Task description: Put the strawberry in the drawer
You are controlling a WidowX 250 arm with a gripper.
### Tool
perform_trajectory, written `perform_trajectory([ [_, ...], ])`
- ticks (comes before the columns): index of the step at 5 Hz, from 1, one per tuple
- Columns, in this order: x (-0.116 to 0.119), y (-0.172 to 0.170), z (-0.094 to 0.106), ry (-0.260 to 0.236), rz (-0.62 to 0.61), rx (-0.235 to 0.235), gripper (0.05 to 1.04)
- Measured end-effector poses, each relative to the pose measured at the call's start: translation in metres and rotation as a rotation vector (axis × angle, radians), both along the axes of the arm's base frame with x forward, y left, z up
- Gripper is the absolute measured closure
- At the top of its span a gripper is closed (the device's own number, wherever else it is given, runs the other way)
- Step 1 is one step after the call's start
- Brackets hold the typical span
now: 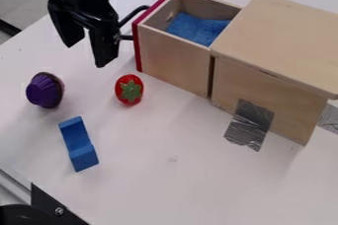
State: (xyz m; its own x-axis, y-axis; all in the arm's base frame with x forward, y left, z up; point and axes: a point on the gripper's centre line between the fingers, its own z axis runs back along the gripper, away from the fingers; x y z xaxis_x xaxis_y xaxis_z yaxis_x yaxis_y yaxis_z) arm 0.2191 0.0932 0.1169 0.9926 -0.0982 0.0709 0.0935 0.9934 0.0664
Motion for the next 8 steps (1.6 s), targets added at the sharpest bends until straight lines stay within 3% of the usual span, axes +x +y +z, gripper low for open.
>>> perform_trajectory([
  [1,-0.002,-0.001,-0.005,0.018,0.000,-0.008,0.084],
  [2,0.010,-0.002,-0.016,-0.046,0.039,0.010,0.084],
  [3,0.020,-0.008,-0.024,-0.059,0.041,0.025,0.084],
  [5,0.044,-0.017,-0.037,-0.145,0.137,0.034,0.084],
  [8,0.059,-0.016,-0.058,-0.122,0.236,0.028,0.084],
])
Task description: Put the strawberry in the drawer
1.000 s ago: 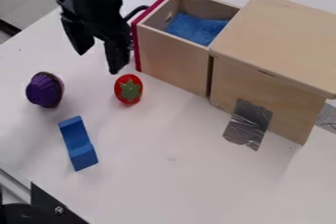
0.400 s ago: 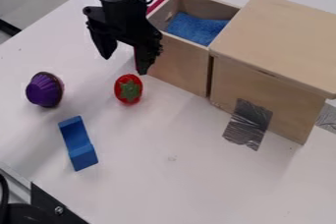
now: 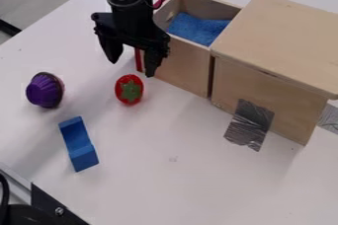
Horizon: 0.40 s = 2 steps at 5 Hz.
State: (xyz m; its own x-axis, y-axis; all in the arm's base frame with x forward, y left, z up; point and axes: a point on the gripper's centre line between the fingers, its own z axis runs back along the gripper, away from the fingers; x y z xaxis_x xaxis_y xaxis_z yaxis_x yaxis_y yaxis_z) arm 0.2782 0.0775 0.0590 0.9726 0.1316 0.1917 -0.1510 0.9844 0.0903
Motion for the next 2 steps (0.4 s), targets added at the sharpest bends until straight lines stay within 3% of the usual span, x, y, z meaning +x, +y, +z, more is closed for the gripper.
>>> perform_trajectory([
  [2,-0.0021,0.0090,-0.0172,-0.006,0.045,0.009,0.084],
])
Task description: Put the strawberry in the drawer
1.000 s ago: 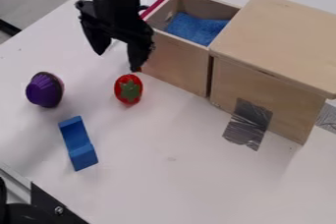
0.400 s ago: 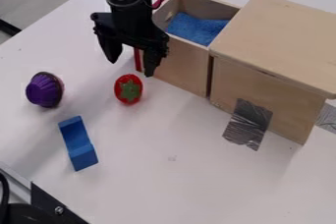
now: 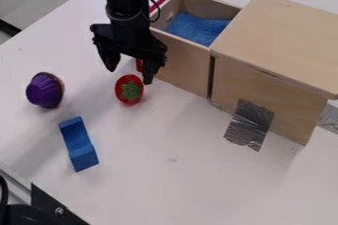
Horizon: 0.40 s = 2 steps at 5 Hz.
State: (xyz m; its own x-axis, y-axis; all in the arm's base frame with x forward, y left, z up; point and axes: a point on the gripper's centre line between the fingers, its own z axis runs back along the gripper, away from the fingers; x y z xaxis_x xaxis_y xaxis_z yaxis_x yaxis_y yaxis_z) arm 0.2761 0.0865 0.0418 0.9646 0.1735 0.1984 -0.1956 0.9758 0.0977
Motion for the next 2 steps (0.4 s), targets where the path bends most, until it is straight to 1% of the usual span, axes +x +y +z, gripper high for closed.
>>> perform_trajectory([
  [1,-0.0020,0.0010,-0.0041,0.003,0.003,-0.002,0.084],
  [2,-0.0019,0.0013,-0.0041,0.000,0.016,-0.005,0.084],
])
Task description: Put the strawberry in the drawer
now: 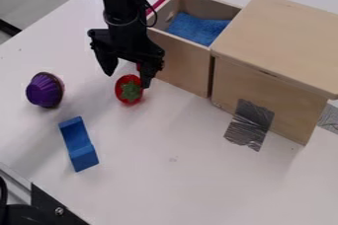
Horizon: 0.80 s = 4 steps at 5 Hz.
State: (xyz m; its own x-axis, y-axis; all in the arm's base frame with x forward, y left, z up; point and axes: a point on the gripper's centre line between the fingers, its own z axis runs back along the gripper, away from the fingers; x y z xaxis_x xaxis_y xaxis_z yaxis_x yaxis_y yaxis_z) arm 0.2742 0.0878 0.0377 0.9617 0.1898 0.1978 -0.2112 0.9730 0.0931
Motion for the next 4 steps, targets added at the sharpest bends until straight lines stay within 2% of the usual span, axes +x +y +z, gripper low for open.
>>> perform_trajectory([
  [4,-0.018,0.002,-0.014,0.026,0.059,0.000,0.084],
])
